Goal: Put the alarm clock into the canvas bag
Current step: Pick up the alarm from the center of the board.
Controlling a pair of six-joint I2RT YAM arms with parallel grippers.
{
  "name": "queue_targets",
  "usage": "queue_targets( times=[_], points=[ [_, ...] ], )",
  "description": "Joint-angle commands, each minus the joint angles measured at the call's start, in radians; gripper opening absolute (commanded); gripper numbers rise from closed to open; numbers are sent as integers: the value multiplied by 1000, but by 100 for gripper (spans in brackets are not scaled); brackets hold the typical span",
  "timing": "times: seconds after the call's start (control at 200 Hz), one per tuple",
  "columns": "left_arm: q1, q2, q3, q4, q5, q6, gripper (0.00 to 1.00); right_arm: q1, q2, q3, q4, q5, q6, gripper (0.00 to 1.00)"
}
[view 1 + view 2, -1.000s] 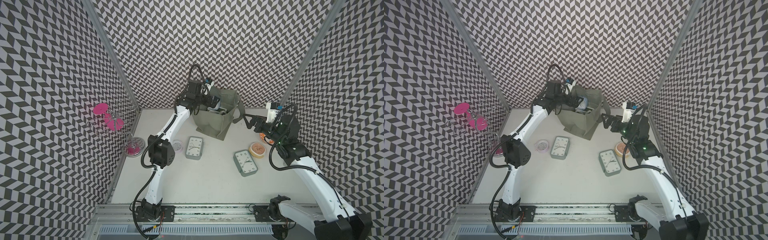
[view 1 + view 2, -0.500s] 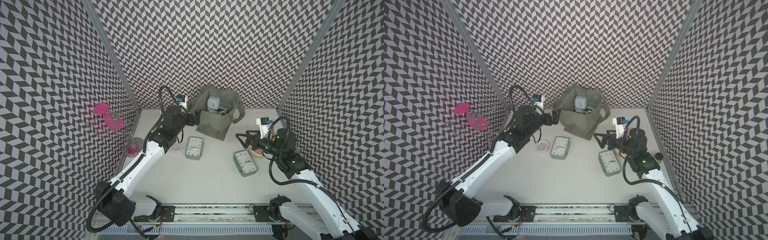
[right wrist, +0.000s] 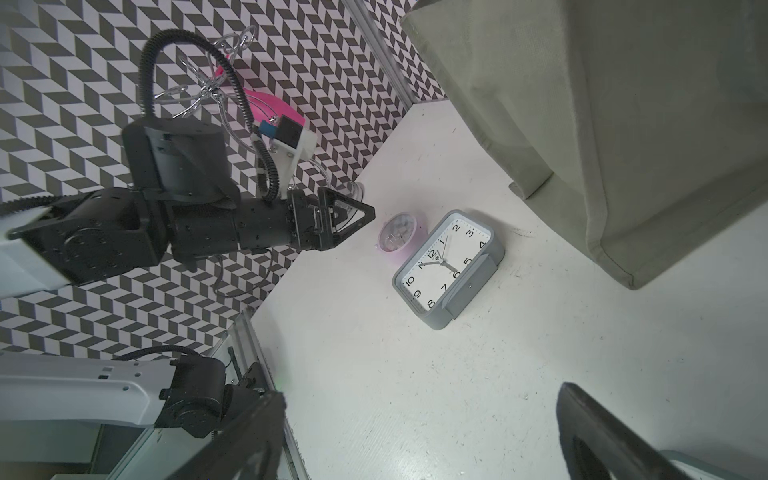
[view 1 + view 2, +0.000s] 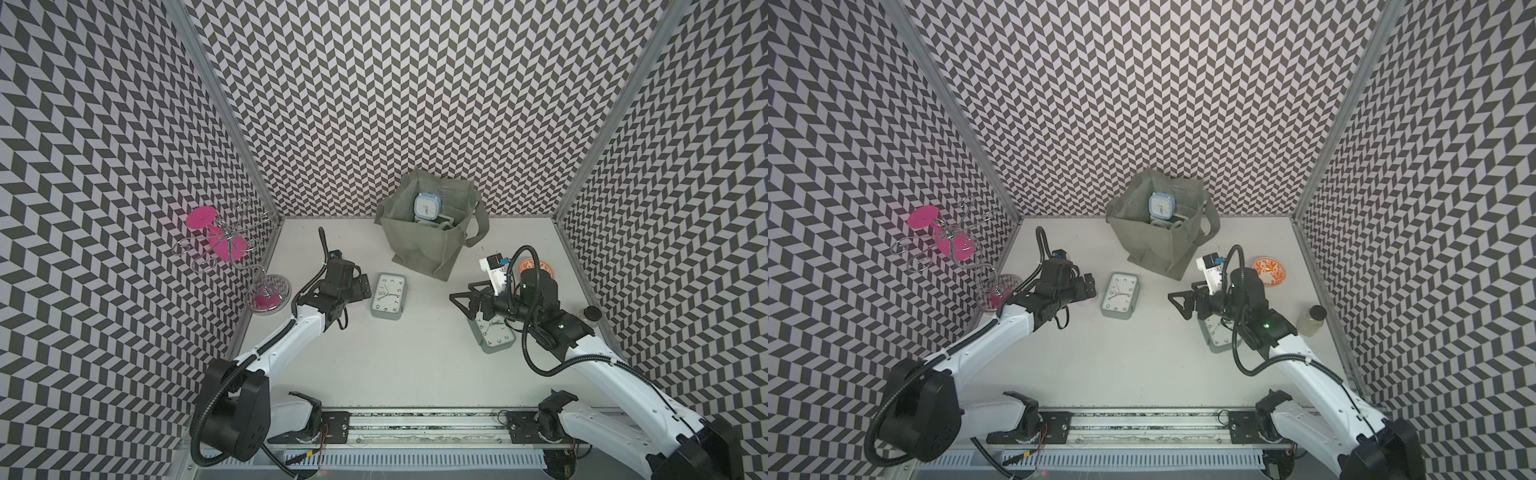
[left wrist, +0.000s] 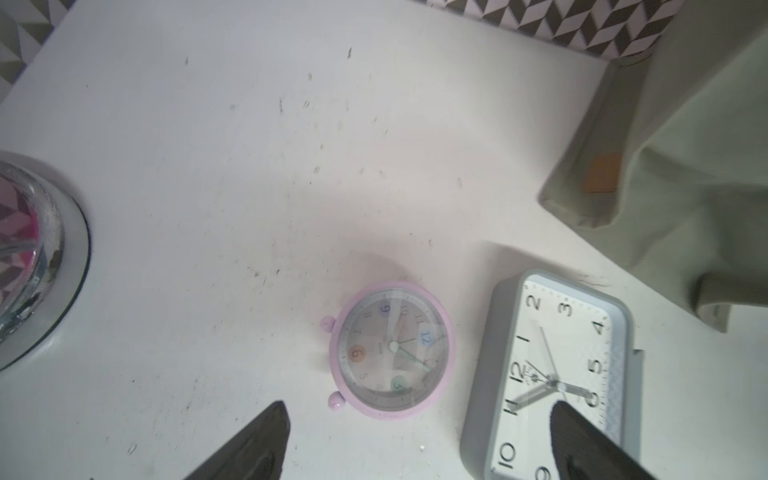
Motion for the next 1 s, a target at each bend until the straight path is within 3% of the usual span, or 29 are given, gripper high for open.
queue_targets(
  times=[0.0, 0.15, 0.431, 0.656, 0.991],
  points=[
    [15, 57, 17, 41, 47, -26, 98, 6, 16, -9, 65, -5, -19, 99],
    [19, 153, 38, 90, 63, -35, 99, 6, 18, -5, 62, -4, -29, 99],
    [28, 260, 64, 104, -7, -34, 99, 6, 44, -14, 76, -24, -27, 99],
    [67, 302, 70, 166, 49, -25, 99, 7, 52, -8, 70, -24, -30, 99],
    [68, 355, 68, 176, 68, -1, 87, 6, 60, -4, 62, -9, -33, 99]
  ],
)
